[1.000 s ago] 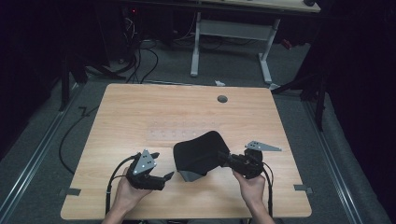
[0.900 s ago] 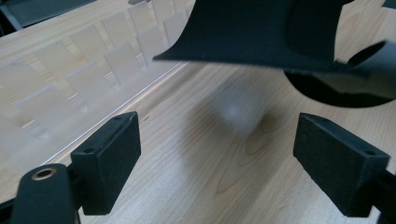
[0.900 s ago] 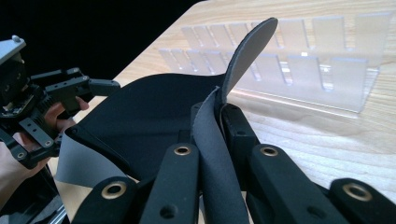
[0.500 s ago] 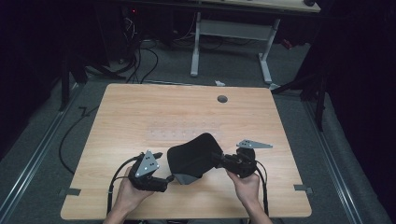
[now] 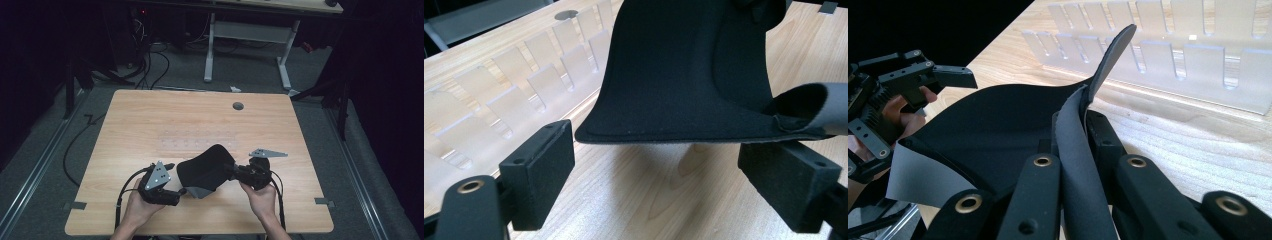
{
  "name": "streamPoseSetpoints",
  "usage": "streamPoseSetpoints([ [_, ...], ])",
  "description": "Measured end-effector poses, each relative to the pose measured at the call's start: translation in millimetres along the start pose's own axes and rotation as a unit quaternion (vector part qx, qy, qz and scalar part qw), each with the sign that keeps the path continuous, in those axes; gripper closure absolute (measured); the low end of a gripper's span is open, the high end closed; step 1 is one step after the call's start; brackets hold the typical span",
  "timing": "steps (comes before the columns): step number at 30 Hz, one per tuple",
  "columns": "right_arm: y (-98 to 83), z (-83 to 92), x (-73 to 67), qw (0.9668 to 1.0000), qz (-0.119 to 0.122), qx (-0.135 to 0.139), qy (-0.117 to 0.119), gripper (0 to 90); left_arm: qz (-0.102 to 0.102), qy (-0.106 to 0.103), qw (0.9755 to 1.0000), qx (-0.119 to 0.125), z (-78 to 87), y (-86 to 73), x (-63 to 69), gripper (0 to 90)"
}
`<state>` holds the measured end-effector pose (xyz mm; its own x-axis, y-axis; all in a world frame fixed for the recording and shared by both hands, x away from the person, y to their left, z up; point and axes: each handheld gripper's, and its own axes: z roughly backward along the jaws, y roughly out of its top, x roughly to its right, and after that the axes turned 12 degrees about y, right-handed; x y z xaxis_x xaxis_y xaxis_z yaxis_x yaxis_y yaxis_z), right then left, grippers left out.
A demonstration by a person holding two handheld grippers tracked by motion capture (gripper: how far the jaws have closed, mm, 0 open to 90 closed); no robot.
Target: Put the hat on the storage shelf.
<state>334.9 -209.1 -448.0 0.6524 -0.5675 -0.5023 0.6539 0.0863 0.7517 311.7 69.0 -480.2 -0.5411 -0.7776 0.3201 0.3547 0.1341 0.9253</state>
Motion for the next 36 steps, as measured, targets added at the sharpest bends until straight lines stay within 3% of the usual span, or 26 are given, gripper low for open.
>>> streamPoseSetpoints([
  [17,2.5,-5.8,-5.5,1.0,0.0,0.0,0.007,83.9,-0.008,-0.008,0.9999,-0.007,-0.9,-2.6,3.9,18.5],
  [25,2.7,-9.2,-7.4,0.9999,0.001,0.002,0.015,83.6,-0.014,-0.016,0.9998,-0.004,1.9,-3.0,4.7,30.2],
  [36,2.4,-13.7,-10.2,0.9995,0.006,0.002,0.029,83.5,-0.012,-0.027,0.9993,-0.022,3.2,-2.4,4.3,48.6],
])
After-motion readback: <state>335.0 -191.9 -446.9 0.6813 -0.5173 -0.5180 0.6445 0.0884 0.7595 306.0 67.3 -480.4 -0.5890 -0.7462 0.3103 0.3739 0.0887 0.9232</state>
